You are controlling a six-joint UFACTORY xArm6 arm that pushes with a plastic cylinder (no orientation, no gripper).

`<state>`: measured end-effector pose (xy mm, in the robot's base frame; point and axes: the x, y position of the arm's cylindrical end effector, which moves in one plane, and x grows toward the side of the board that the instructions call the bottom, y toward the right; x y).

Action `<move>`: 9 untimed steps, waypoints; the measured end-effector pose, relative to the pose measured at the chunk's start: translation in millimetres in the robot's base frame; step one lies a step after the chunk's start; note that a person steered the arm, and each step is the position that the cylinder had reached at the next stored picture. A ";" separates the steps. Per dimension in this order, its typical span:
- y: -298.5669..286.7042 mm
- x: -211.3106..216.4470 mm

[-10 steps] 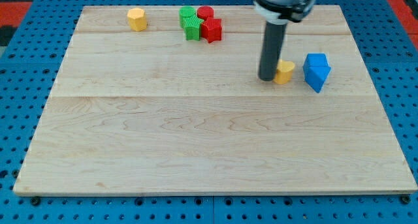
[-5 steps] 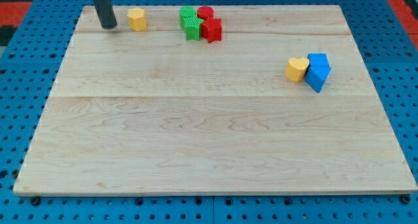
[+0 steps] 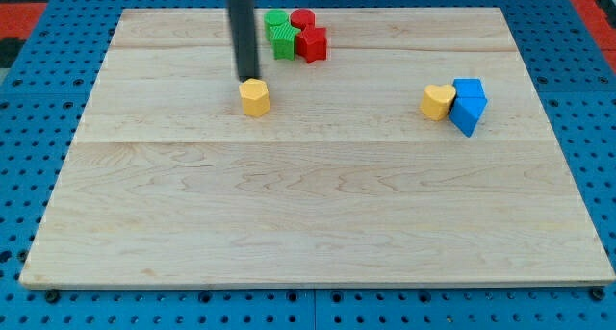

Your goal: Slide both the yellow blocks into the blue blocks

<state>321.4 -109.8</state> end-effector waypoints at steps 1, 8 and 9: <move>-2.3 20.3; 238.6 83.2; 214.7 100.9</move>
